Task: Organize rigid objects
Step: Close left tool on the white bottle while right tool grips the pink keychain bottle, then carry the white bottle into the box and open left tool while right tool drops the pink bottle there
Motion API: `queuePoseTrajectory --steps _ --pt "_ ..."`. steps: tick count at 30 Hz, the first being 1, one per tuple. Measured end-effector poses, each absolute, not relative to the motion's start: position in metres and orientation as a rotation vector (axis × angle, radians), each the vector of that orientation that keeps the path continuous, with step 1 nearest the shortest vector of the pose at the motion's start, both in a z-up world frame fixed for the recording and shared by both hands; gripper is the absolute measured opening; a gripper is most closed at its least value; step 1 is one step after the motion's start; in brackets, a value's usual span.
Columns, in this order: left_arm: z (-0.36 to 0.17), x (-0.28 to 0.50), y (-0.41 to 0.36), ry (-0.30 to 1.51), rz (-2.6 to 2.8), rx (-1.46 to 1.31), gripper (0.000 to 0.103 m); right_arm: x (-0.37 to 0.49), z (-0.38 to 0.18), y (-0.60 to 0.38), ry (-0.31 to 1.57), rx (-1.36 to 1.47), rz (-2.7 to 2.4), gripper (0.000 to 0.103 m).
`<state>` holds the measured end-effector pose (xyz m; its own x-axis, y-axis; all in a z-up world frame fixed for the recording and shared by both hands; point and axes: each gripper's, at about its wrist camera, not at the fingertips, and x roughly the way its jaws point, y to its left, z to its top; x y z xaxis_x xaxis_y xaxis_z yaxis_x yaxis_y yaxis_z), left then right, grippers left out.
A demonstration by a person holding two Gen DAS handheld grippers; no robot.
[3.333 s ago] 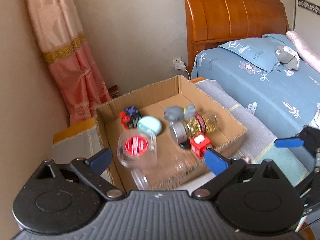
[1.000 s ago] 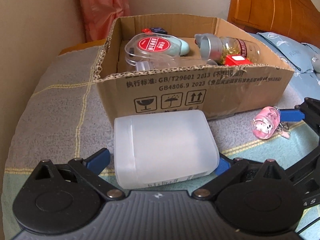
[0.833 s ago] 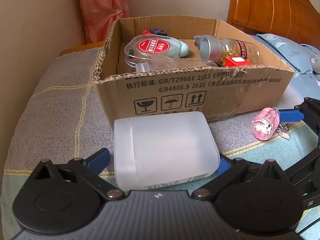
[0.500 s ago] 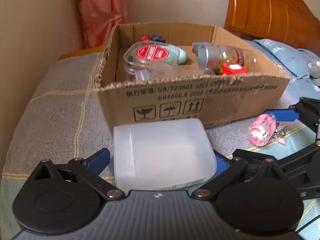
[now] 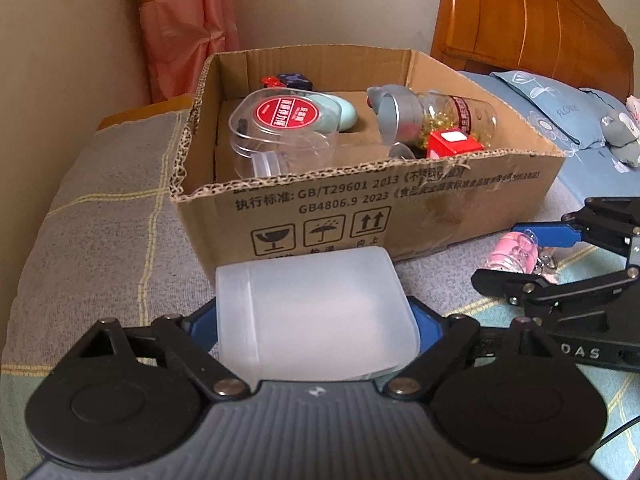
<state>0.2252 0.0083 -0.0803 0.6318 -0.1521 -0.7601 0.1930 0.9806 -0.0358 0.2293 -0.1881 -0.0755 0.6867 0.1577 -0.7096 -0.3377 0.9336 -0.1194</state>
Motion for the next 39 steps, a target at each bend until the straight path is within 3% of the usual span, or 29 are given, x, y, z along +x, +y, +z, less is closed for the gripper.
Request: queuePoseTrajectory --steps 13,39 --pt "-0.061 0.212 0.009 0.890 -0.302 0.169 0.083 0.215 -0.047 -0.203 0.778 -0.224 0.363 0.056" --pt "0.039 0.235 -0.002 0.785 -0.463 0.251 0.083 0.235 0.050 -0.222 0.673 -0.225 0.461 0.056"
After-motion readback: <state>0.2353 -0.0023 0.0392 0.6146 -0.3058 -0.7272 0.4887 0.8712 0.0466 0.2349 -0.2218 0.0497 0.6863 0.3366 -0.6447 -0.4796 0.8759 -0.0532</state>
